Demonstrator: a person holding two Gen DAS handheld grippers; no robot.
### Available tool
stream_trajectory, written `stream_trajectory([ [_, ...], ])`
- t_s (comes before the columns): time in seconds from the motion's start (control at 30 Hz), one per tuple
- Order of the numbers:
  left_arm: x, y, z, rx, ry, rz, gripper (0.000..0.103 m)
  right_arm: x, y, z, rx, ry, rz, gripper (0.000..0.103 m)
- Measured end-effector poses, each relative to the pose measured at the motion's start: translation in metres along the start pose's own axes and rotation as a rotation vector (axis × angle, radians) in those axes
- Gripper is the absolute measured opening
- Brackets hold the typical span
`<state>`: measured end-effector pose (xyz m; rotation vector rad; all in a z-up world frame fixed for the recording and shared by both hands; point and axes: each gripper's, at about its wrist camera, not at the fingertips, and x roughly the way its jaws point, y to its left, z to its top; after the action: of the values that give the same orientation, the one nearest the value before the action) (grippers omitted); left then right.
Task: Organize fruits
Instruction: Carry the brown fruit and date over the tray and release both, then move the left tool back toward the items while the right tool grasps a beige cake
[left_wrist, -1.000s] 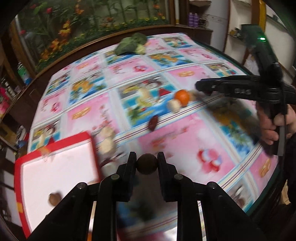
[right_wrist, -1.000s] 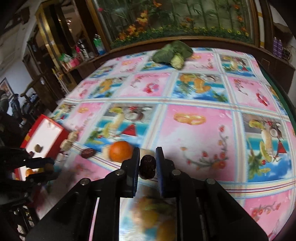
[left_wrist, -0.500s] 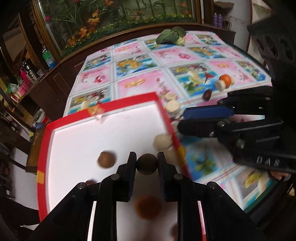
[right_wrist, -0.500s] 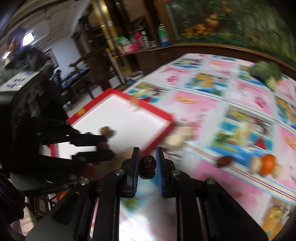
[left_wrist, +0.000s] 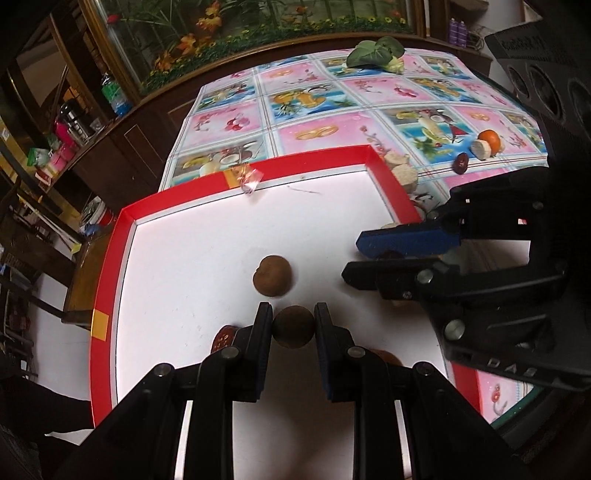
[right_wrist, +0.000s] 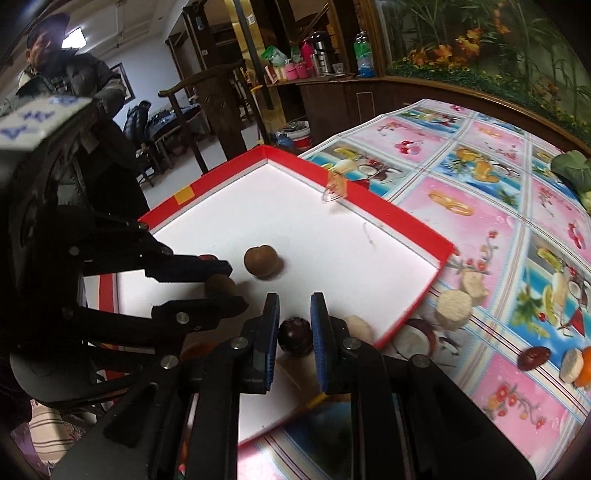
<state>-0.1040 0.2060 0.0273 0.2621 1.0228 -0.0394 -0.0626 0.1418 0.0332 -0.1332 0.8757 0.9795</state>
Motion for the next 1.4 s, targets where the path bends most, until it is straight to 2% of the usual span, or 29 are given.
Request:
stream_trajectory([
  [0.27, 0.006, 0.005, -0.005, -0.021, 0.017, 0.032, 0.023, 0.004, 0.003, -0.001, -0.018, 0.016, -0.003, 0.021],
  [0.3, 0.006, 0.005, -0.005, -0.024, 0.018, 0.034, 0.024, 0.004, 0.002, -0.001, -0.018, 0.017, -0.003, 0.026],
  [0.33, 0.006, 0.006, -0.005, -0.03, 0.02, 0.035, 0.025, 0.004, 0.001, 0.0, -0.017, 0.018, 0.001, 0.037],
  [0.4, 0.006, 0.007, -0.005, -0.04, 0.025, 0.046, 0.029, 0.001, -0.002, 0.0, -0.001, 0.028, 0.043, 0.047],
  [0.57, 0.002, 0.007, 0.0, -0.067, 0.02, 0.053, 0.031, -0.017, -0.023, 0.003, 0.084, -0.016, 0.107, 0.048],
  [0.8, -0.015, -0.018, 0.02, -0.03, -0.038, 0.023, 0.038, -0.048, -0.072, 0.002, 0.218, -0.078, 0.104, 0.048],
  [0.97, -0.019, -0.046, 0.036, 0.01, -0.066, -0.018, 0.039, -0.079, -0.11, -0.011, 0.255, -0.113, 0.025, 0.048],
  [1.13, -0.019, -0.081, 0.053, 0.062, -0.082, -0.069, 0.04, -0.12, -0.167, -0.032, 0.371, -0.173, -0.037, 0.048],
  [1.2, -0.018, -0.093, 0.059, 0.078, -0.085, -0.084, 0.045, -0.137, -0.191, -0.042, 0.419, -0.191, -0.067, 0.048],
  [1.4, -0.009, -0.12, 0.073, 0.097, -0.077, -0.12, 0.046, -0.156, -0.234, -0.063, 0.518, -0.162, -0.149, 0.048],
])
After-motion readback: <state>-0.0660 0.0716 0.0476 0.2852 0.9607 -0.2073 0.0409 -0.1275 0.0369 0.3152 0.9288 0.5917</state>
